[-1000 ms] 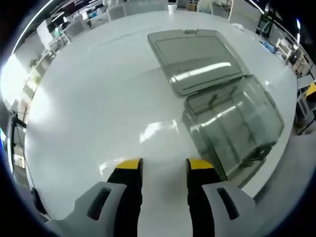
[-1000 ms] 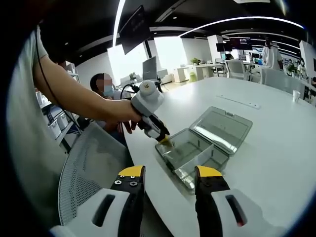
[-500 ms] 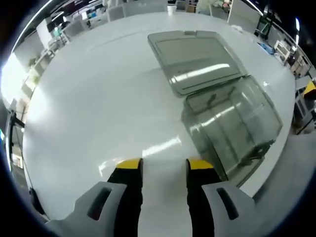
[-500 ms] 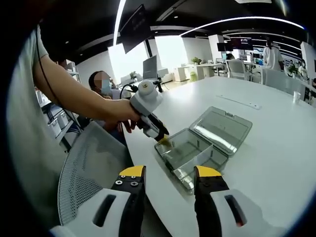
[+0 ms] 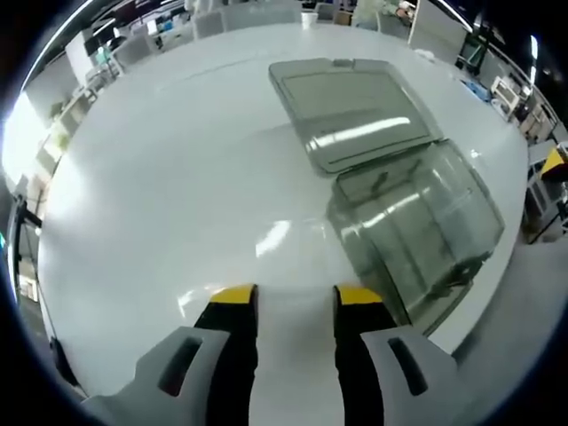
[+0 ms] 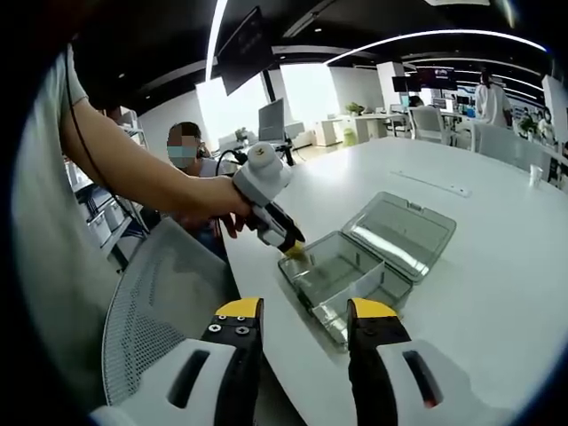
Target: Insert the divider into the dual guide fixture by aligning both edges with the guide slots and pushing it downward to the bottom, including one-sided entry, uneven engagement, binding, and posture correction.
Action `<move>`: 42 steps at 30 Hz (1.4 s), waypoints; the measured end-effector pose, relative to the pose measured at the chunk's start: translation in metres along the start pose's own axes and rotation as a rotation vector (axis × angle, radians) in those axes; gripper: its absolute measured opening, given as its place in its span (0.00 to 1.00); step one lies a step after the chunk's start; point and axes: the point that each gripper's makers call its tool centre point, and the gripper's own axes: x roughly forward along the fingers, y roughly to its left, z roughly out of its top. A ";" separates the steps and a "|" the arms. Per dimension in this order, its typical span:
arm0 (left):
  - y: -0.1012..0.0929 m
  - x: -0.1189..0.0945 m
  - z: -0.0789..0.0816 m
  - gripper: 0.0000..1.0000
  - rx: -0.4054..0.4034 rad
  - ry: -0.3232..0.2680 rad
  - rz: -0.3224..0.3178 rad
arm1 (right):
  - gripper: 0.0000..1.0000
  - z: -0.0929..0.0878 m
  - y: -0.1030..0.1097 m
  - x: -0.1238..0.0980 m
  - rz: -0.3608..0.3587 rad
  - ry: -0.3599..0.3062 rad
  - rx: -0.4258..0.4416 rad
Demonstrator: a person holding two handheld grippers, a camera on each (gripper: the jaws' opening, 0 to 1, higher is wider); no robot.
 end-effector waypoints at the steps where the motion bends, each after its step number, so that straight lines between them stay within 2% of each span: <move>1: -0.001 0.000 -0.001 0.30 -0.007 0.003 -0.007 | 0.33 0.000 0.000 0.000 0.000 0.001 0.000; 28: 0.004 -0.009 0.000 0.30 -0.043 -0.049 -0.038 | 0.34 0.007 0.000 0.005 0.013 0.000 -0.006; 42: 0.009 -0.024 -0.001 0.30 -0.092 -0.088 -0.074 | 0.34 0.016 -0.001 0.012 0.032 -0.020 0.012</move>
